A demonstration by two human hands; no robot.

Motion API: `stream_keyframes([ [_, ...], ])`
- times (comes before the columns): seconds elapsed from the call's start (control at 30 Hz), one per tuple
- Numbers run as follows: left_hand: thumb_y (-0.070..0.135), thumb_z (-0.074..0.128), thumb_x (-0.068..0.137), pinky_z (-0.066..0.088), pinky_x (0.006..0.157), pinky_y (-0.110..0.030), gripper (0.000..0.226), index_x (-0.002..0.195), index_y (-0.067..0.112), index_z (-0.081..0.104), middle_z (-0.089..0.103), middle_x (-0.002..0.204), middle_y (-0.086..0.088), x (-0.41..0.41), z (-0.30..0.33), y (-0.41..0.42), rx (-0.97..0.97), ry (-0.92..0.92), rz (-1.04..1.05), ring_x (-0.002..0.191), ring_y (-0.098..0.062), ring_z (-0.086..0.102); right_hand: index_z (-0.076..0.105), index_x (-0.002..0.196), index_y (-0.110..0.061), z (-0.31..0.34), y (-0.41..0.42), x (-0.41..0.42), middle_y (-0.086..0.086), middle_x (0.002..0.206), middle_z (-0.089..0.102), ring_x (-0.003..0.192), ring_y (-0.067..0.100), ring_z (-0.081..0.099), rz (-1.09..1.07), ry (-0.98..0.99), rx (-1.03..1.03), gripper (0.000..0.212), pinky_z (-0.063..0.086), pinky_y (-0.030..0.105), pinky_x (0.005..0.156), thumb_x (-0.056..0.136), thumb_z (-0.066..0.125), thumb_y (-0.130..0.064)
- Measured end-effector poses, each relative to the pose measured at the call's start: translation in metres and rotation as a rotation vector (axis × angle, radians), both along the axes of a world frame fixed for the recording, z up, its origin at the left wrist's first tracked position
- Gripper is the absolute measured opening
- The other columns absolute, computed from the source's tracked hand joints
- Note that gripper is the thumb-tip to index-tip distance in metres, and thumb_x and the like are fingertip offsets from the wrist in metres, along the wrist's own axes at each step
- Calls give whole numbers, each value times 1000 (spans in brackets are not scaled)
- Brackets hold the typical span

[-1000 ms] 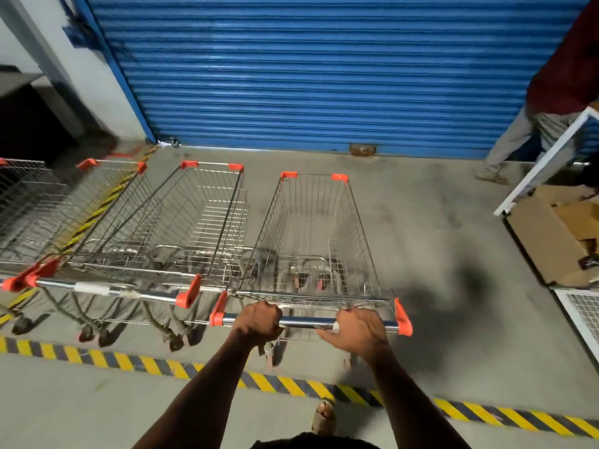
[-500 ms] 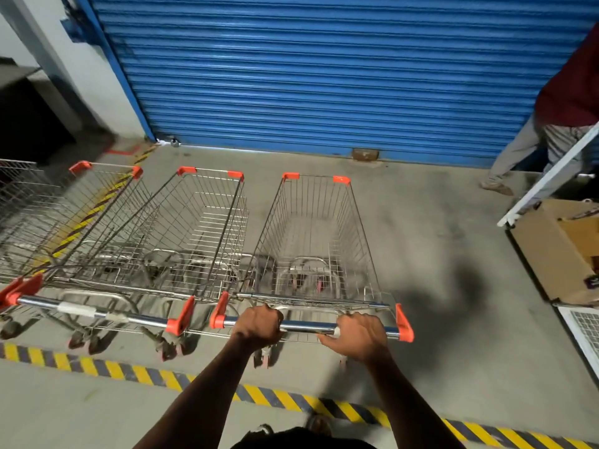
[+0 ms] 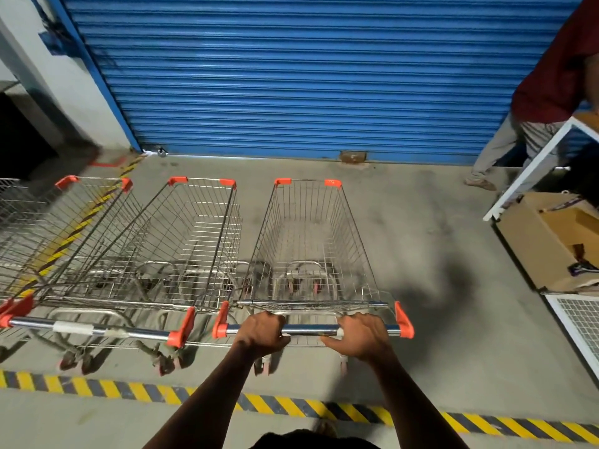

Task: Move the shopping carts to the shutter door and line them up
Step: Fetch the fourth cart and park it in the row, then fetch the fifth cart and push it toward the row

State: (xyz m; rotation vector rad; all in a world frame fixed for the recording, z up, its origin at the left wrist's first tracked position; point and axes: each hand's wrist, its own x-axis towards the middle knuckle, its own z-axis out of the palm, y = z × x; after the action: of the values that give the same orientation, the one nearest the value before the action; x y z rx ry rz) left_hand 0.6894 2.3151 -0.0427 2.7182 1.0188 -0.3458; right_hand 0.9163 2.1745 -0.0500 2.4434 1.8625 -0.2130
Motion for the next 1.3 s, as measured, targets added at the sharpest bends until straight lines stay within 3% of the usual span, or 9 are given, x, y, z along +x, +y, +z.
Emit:
stream_keyframes([
  [0.17,85,43,77,48,56,-27,62,85,25,56,60,70,8,0,5,1,-87,-130,20,61,-11,57,67,88,-24,-8,0,5,-5,72,66,72,17,66,7,80,53,93,54,34,78,78,19,-103],
  [0.3,101,36,69,54,59,-31,81,82,24,56,61,69,9,0,9,-6,-72,-234,45,61,-13,62,65,89,-25,-7,-5,-1,-6,80,67,78,16,63,-26,133,152,75,53,37,83,97,18,-83],
  [0.43,93,32,80,53,73,-35,78,104,23,56,64,100,0,13,23,-19,51,-346,21,88,-22,65,65,97,-26,-8,-11,-13,-2,101,67,101,23,62,-88,38,314,41,47,43,95,103,38,-56],
  [0.57,88,31,85,53,76,-35,68,103,28,58,61,99,6,42,45,-34,34,-420,-38,88,-17,61,66,105,-24,8,-23,-17,1,104,64,103,25,61,-197,-15,407,23,46,44,96,97,50,-39],
  [0.7,70,46,88,51,75,-34,44,98,29,55,64,94,4,84,69,-46,-17,-493,-177,85,-20,62,71,104,-17,26,-50,-8,7,103,70,99,27,63,-304,-99,526,29,43,42,101,91,52,-35],
  [0.77,61,50,86,54,73,-35,33,96,29,52,66,93,2,108,81,-57,-38,-494,-218,84,-24,66,73,105,-13,40,-74,-2,10,102,71,94,30,64,-339,-110,600,32,47,42,89,94,50,-32],
  [0.87,49,56,89,52,70,-33,24,90,25,54,67,88,-1,139,98,-93,-47,-548,-309,81,-26,66,71,97,-15,67,-120,8,10,91,68,83,34,63,-448,-123,577,28,49,44,74,96,49,-32],
  [1.1,50,58,89,51,62,-37,32,78,19,56,61,72,-1,186,95,-238,-121,-675,-588,71,-28,64,68,88,-22,105,-287,12,1,81,64,76,28,63,-750,-295,407,10,44,40,71,89,69,-32],
  [1.3,39,55,87,50,60,-39,28,71,17,47,56,72,-5,196,80,-429,-120,-633,-899,75,-33,62,67,96,-18,95,-501,-32,6,90,67,89,32,63,-1062,-312,387,39,45,45,82,97,34,-40],
])
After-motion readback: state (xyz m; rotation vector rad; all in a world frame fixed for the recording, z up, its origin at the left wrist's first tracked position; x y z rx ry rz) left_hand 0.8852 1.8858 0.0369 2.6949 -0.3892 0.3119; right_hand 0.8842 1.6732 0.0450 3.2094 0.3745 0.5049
